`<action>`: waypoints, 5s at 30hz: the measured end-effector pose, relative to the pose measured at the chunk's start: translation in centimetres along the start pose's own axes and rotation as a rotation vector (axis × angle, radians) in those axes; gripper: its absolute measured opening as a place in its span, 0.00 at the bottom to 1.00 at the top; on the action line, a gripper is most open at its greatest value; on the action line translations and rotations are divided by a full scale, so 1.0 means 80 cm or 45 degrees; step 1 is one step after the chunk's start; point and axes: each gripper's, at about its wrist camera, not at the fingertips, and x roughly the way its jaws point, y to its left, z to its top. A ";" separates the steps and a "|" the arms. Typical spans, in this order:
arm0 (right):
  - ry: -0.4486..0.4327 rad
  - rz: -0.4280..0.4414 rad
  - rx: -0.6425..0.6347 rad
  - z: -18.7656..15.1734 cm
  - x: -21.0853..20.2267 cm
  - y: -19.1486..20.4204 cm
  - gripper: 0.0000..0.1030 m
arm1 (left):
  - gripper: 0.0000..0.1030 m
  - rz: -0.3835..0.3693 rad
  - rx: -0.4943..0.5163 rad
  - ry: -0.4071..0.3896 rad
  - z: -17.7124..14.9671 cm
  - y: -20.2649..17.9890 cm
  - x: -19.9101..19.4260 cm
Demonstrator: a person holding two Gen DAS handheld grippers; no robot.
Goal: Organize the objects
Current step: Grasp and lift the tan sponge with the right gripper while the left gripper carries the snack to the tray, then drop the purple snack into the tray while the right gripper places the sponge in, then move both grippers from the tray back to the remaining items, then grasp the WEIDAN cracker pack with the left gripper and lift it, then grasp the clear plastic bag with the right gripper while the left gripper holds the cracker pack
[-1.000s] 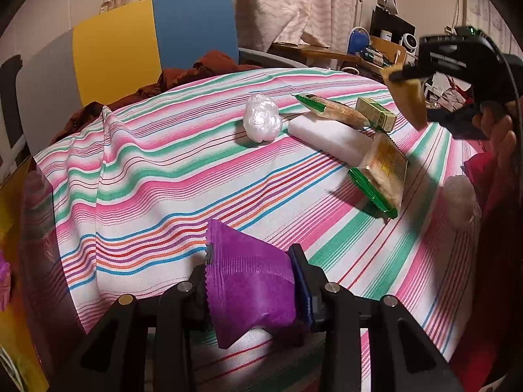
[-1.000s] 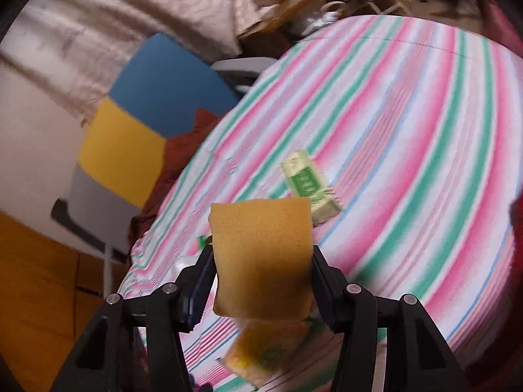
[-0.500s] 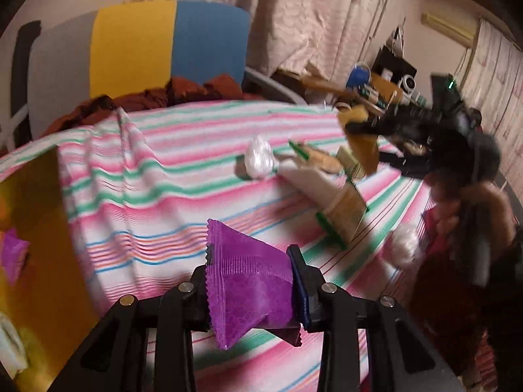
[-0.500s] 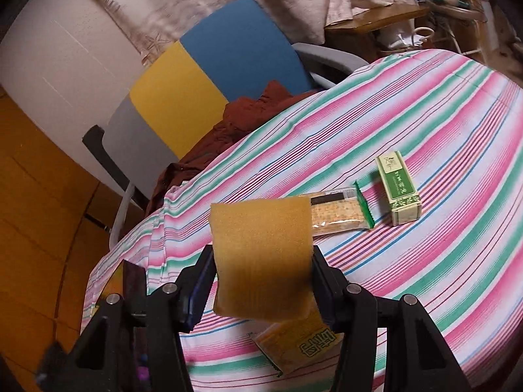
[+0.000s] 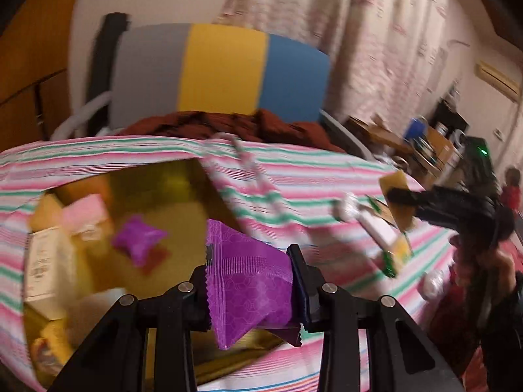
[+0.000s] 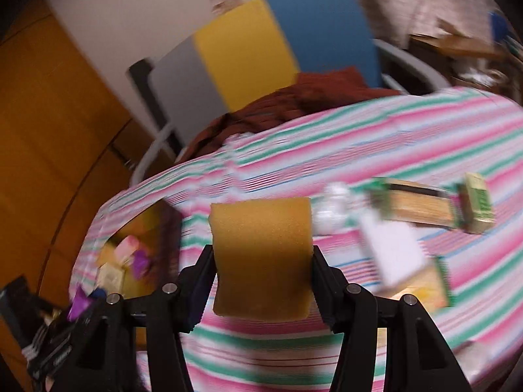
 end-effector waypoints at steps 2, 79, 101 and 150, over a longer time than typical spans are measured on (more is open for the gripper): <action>0.038 0.053 -0.048 -0.002 0.015 0.033 0.54 | 0.36 0.078 -0.032 -0.021 0.006 0.027 -0.007; -0.099 -0.616 0.079 -0.046 -0.069 -0.065 1.00 | 0.63 0.159 0.107 0.022 -0.041 0.002 -0.038; -0.353 -0.051 0.708 -0.071 -0.122 -0.202 1.00 | 0.79 -0.270 0.865 0.215 -0.055 -0.262 0.106; 0.135 -0.229 0.555 -0.049 -0.084 -0.195 1.00 | 0.47 -0.286 0.551 0.222 -0.103 -0.212 0.164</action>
